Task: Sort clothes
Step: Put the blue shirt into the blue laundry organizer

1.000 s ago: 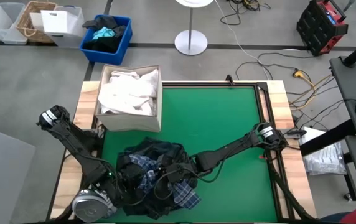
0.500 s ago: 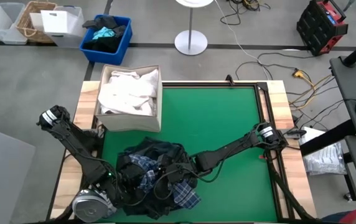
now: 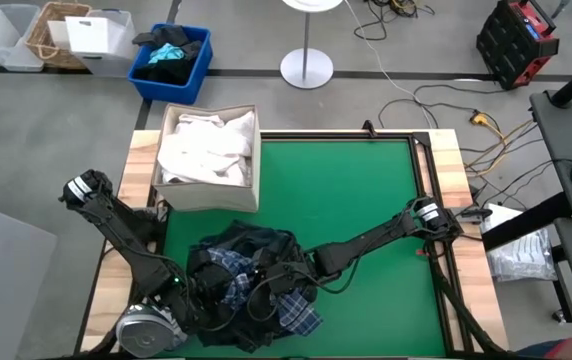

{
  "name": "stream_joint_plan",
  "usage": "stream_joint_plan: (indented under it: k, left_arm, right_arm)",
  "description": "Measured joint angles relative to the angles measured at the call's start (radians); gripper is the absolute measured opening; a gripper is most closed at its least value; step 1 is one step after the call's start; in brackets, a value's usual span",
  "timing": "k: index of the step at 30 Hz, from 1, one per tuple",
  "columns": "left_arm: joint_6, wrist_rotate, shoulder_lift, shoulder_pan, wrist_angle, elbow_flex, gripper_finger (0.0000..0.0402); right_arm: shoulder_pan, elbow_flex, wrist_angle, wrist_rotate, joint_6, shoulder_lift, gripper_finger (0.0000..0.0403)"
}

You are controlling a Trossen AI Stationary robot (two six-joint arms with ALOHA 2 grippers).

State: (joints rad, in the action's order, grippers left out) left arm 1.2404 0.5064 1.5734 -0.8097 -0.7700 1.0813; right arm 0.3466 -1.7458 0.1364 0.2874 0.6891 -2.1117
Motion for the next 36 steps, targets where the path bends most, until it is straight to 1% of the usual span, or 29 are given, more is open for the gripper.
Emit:
stream_joint_plan:
  k: [4, 8, 12, 18, 22, 25, 27, 30, 33, 36]
  left_arm:
    - [-0.034, 0.016, 0.002, -0.008, -0.044, 0.058, 0.0000]
    - [-0.053, 0.027, 0.010, -0.016, -0.181, 0.183, 0.0000]
    - [-0.064, 0.029, 0.008, -0.017, -0.288, 0.260, 0.0000]
    - [-0.079, 0.035, 0.008, -0.018, -0.304, 0.296, 0.0000]
    - [-0.028, 0.032, 0.007, -0.019, -0.303, 0.296, 0.0009]
    - [-0.024, -0.005, 0.006, -0.018, -0.303, 0.297, 0.0037]
    - [-0.024, -0.037, 0.004, -0.018, -0.304, 0.301, 0.0064]
    - [-0.037, -0.091, 0.002, -0.018, -0.310, 0.323, 0.0116]
    - [-0.070, -0.102, 0.002, -0.019, -0.328, 0.355, 0.0171]
    - [-0.079, -0.102, 0.002, -0.019, -0.382, 0.392, 0.0218]
  right_arm:
    - [0.001, 0.000, 0.007, -0.007, -0.031, 0.021, 0.0012]
    - [0.011, 0.003, 0.035, -0.007, -0.080, 0.067, 0.0012]
    - [0.018, 0.003, 0.050, -0.003, -0.107, 0.113, 0.0012]
    - [0.020, 0.003, 0.083, -0.007, -0.112, 0.176, 0.0012]
    - [0.020, 0.003, 0.130, -0.008, -0.095, 0.219, 0.0014]
    - [0.021, 0.003, 0.178, -0.031, -0.087, 0.245, 0.0028]
    - [0.021, 0.002, 0.194, -0.057, -0.082, 0.258, 0.0047]
    - [0.021, 0.002, 0.226, -0.089, -0.071, 0.272, 0.0088]
    - [0.021, 0.002, 0.242, -0.117, -0.053, 0.279, 0.0135]
    - [0.021, 0.002, 0.268, -0.130, -0.034, 0.290, 0.0177]
